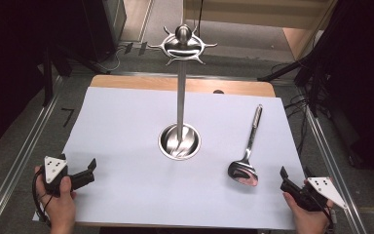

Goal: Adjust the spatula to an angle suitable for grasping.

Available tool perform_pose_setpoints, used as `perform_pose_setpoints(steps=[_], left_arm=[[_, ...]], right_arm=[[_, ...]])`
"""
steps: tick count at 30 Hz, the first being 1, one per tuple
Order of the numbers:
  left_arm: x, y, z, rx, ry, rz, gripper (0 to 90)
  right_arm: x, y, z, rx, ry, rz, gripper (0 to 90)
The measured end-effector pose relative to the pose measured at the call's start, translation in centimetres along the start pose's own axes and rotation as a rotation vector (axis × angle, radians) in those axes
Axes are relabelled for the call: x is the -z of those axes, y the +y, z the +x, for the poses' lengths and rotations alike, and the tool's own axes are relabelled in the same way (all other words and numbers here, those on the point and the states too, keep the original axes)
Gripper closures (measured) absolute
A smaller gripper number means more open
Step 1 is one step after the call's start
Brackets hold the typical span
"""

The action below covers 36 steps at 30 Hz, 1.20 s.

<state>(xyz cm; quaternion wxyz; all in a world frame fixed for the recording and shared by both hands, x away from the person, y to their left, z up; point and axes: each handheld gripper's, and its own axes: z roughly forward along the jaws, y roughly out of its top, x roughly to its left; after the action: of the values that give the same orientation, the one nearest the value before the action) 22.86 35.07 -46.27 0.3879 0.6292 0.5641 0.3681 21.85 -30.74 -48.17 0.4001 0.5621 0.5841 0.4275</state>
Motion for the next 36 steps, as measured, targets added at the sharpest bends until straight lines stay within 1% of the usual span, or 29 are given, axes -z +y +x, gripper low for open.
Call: perform_pose_setpoints(steps=[1,2,3,4,5,7,8,9,10,11,13,14,15,16,17,20,22,23,24,25,26,27,29,30,31,33,34,35,36], left_arm=[[0.0,0.0,0.0,-0.002,0.003,0.001,0.2],[0.0,0.0,0.0,-0.004,0.004,0.001,0.2],[0.0,0.0,0.0,-0.004,0.004,0.001,0.2],[0.0,0.0,-0.1,-0.007,0.004,0.002,0.2],[0.0,0.0,-0.1,-0.008,0.005,0.002,0.2],[0.0,0.0,-0.1,-0.009,0.007,0.002,0.2],[0.0,0.0,-0.1,-0.009,0.007,0.002,0.2],[0.0,0.0,-0.1,-0.009,0.006,0.001,0.2],[0.0,0.0,-0.1,-0.008,0.006,0.001,0.2],[0.0,0.0,-0.1,-0.007,0.006,0.001,0.2],[0.0,0.0,-0.1,-0.008,0.005,0.001,0.2],[0.0,0.0,-0.1,-0.007,0.006,0.001,0.2],[0.0,0.0,-0.1,-0.007,0.006,0.001,0.2],[0.0,0.0,-0.1,-0.01,0.006,0.003,0.2],[0.0,0.0,-0.1,-0.01,0.006,0.003,0.2],[0.0,0.0,-0.1,-0.013,0.004,0.003,0.2],[0.0,0.0,-0.1,-0.013,0.004,0.003,0.2],[0.0,0.0,-0.1,-0.014,0.003,0.002,0.2],[0.0,0.0,-0.1,-0.014,0.002,0.003,0.2],[0.0,0.0,-0.1,-0.014,0.003,0.004,0.2],[0.0,0.0,-0.2,-0.014,0.003,0.003,0.2],[0.0,0.0,-0.2,-0.015,0.004,0.004,0.2],[-0.1,0.0,-0.2,-0.015,0.004,0.003,0.2],[-0.1,0.0,-0.2,-0.015,0.004,0.003,0.2],[-0.1,0.0,-0.2,-0.015,0.003,0.003,0.2],[-0.1,0.0,-0.2,-0.015,0.004,0.003,0.2],[-0.1,0.0,-0.2,-0.015,0.004,0.003,0.2],[-0.1,0.0,-0.2,-0.016,0.004,0.005,0.2],[-0.1,0.0,-0.2,-0.015,0.004,0.003,0.2]], right_arm=[[0.1,0.0,0.0,0.0,-0.012,-0.011,37.4],[0.2,0.2,0.1,-0.013,0.007,-0.014,45.7],[0.2,0.2,0.1,-0.013,0.007,-0.014,45.7],[0.1,0.6,0.2,-0.056,0.051,0.025,53.8],[0.1,0.8,0.4,-0.065,0.059,0.035,56.5],[-0.1,1.3,1.0,-0.05,0.062,0.05,64.3],[-0.1,1.3,1.0,-0.05,0.062,0.05,64.3],[-0.7,2.1,1.6,-0.018,0.055,0.088,71.7],[-0.7,2.1,1.6,-0.018,0.055,0.088,71.7],[-1.5,2.9,2.0,-0.014,0.053,0.163,81.1],[-2.6,3.6,2.4,0.005,0.046,0.214,84.8],[-3.2,3.9,2.7,0.003,0.048,0.253,87.8],[-3.2,3.9,2.7,0.003,0.048,0.253,87.8],[-4.5,4.2,3.2,0.002,0.075,0.301,90.0],[-4.5,4.2,3.2,0.002,0.075,0.301,90.0],[-6.3,4.7,3.7,-0.006,0.09,0.353,90.0],[-7.7,5.1,3.9,-0.043,0.117,0.407,90.0],[-7.7,5.1,3.9,-0.043,0.117,0.407,90.0],[-8.5,5.3,4.0,-0.071,0.13,0.425,90.0],[-8.5,5.3,4.0,-0.071,0.13,0.425,90.0],[-9.4,5.5,4.2,-0.055,0.111,0.462,90.0],[-9.4,5.5,4.2,-0.055,0.111,0.462,90.0],[-10.4,5.8,4.5,-0.046,0.099,0.502,90.0],[-10.4,5.8,4.5,-0.046,0.099,0.502,90.0],[-11.2,6.1,4.7,-0.028,0.103,0.517,90.0],[-11.5,6.2,4.7,-0.027,0.1,0.515,90.0],[-12.0,6.3,4.6,-0.021,0.105,0.526,90.0],[-12.6,6.5,4.7,-0.026,0.092,0.538,90.0],[-12.6,6.5,4.7,-0.026,0.092,0.538,90.0]])
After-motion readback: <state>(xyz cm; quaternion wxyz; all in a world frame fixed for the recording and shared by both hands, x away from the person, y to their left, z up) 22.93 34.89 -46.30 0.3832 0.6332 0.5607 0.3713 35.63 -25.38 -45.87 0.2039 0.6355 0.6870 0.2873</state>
